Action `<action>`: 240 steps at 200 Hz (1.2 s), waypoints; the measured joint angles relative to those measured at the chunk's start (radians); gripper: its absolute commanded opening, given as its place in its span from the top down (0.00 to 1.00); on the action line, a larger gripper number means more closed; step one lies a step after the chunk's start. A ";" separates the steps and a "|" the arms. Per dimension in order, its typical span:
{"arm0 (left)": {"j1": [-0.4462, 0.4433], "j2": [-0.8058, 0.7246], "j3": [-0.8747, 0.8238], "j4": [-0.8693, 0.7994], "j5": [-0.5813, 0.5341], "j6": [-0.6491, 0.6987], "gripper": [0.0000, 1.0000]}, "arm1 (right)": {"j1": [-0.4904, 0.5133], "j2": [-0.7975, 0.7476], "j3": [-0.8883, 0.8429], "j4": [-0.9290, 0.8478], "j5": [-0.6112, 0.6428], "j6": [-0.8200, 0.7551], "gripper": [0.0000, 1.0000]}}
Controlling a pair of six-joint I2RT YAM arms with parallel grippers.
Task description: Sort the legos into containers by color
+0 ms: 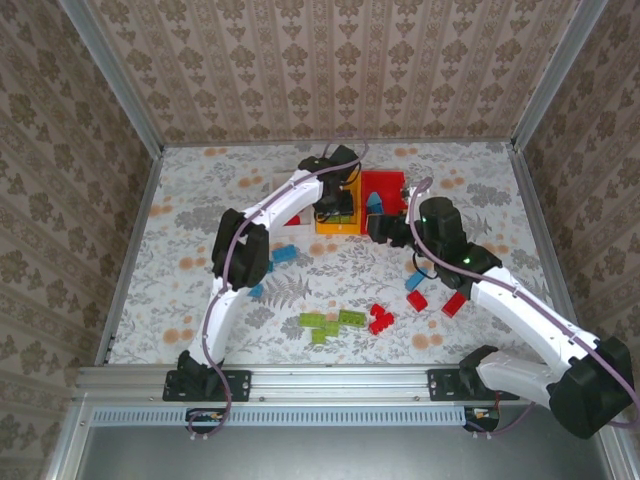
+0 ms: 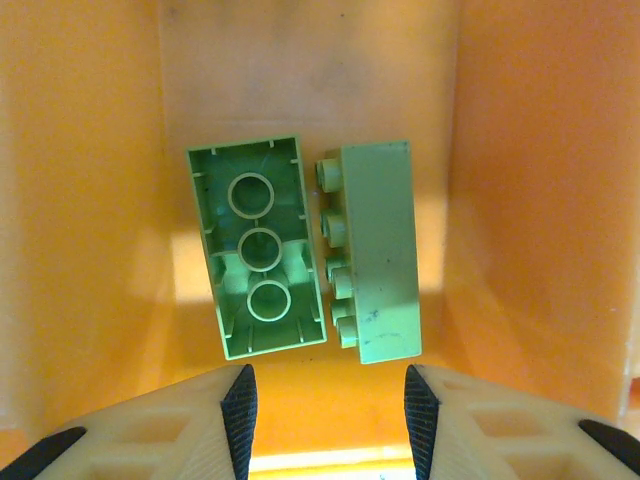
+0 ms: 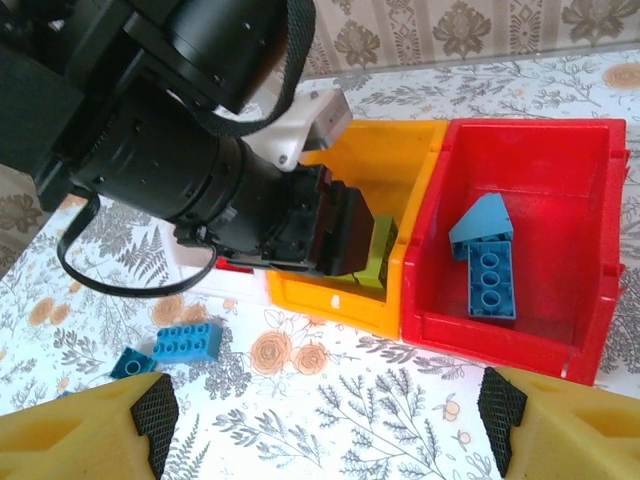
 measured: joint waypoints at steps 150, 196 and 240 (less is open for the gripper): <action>-0.143 -0.811 -0.899 0.440 0.270 0.354 0.33 | -0.228 0.267 -0.095 -0.396 0.059 0.609 0.37; -0.145 -0.811 -0.902 0.463 0.281 0.356 0.34 | -0.233 0.336 -0.096 -0.323 0.015 0.641 0.45; -0.150 -0.811 -0.902 0.470 0.292 0.356 0.35 | -0.233 0.382 -0.117 -0.286 -0.012 0.678 0.72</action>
